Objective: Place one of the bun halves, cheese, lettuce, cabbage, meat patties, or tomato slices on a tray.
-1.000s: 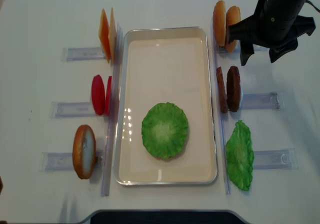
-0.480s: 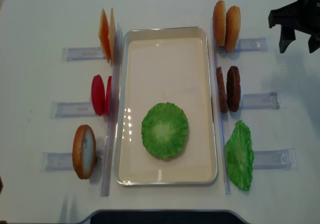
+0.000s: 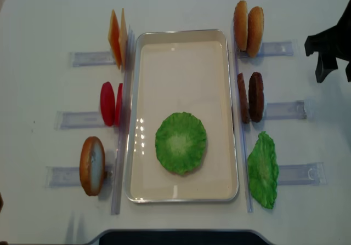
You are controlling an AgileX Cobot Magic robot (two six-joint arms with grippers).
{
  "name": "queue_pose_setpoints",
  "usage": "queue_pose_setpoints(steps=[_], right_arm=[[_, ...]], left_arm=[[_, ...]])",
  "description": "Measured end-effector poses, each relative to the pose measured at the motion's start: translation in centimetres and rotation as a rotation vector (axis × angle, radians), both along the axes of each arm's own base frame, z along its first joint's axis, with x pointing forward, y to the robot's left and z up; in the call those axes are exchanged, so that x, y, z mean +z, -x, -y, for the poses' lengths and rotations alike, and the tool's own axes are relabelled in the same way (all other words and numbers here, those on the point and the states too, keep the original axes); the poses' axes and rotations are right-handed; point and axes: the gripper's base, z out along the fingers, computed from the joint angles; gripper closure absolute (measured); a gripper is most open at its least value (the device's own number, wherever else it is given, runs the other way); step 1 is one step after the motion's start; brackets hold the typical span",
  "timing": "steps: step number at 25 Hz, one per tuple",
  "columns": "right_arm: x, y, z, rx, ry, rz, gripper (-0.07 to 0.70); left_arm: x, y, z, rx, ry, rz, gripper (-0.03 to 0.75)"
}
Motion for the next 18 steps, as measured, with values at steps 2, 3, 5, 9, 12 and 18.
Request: queue_pose_setpoints(steps=[2,3,5,9,12,18], right_arm=[[0.4,1.7,0.2,0.001,-0.001,0.011,0.171],[0.7,2.5,0.2,0.001,-0.002,0.021,0.171],[1.7,4.3,0.4,0.003,-0.005,0.058,0.171],[3.7,8.1,0.8,0.002,-0.015,0.158,0.171],[4.6,11.0,1.1,-0.003,-0.024,0.23,0.171],[5.4,17.8,1.7,-0.007,-0.047,0.412,0.171]], left_arm=[[0.0,0.0,0.0,0.0,0.0,0.0,0.557],[0.0,0.0,0.0,0.0,0.0,0.0,0.557],[0.0,0.0,0.0,0.0,0.0,0.0,0.557],[0.0,0.0,0.0,0.0,0.0,0.0,0.557],[0.0,0.0,0.0,0.0,0.0,0.0,0.557],[0.0,0.0,0.0,0.0,0.0,0.0,0.557]])
